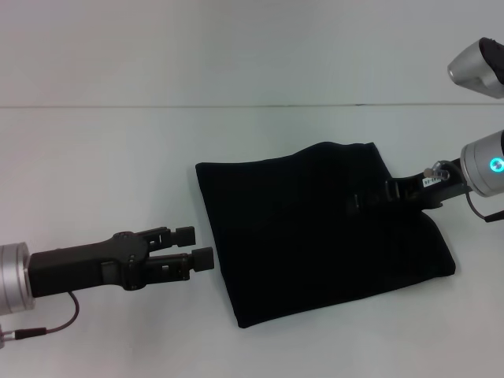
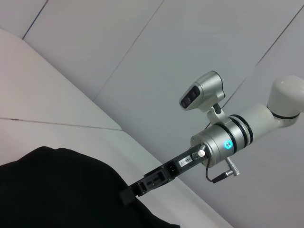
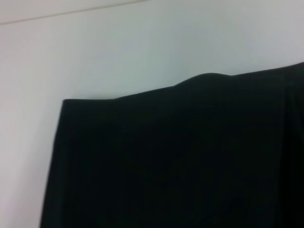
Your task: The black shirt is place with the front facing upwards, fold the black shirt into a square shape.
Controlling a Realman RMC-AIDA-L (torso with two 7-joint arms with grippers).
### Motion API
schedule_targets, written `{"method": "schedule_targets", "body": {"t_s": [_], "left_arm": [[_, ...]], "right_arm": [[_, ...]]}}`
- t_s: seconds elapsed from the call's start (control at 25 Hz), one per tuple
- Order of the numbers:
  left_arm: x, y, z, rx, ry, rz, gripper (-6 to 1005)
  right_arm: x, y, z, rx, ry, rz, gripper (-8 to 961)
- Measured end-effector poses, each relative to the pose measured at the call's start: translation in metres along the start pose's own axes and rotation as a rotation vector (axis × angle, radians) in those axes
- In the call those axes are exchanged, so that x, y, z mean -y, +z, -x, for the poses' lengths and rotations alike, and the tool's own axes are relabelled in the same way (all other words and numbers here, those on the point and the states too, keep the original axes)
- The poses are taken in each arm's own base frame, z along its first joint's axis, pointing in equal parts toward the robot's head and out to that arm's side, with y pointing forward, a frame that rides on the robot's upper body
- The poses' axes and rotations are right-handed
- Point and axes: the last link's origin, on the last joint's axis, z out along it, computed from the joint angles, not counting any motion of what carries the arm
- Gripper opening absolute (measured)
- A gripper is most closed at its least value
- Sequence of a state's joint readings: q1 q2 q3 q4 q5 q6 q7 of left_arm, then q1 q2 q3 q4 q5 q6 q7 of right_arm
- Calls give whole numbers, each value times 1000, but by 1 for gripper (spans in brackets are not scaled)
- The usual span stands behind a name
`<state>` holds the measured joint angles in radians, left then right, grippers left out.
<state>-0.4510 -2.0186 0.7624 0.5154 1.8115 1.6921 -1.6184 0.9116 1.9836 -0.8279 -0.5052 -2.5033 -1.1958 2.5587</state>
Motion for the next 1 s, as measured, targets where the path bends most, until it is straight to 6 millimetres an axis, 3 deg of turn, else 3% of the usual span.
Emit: {"method": "schedule_targets", "body": {"t_s": [0.28,1.0], "left_arm": [[0,0,1,-4,-3,-1,908],[-1,-3,0,-19,-6,1,907]], "right_arm": [[-1,-5,2,29,12,50,771],[9,-2,-3,-13,-59,-45,640]]}}
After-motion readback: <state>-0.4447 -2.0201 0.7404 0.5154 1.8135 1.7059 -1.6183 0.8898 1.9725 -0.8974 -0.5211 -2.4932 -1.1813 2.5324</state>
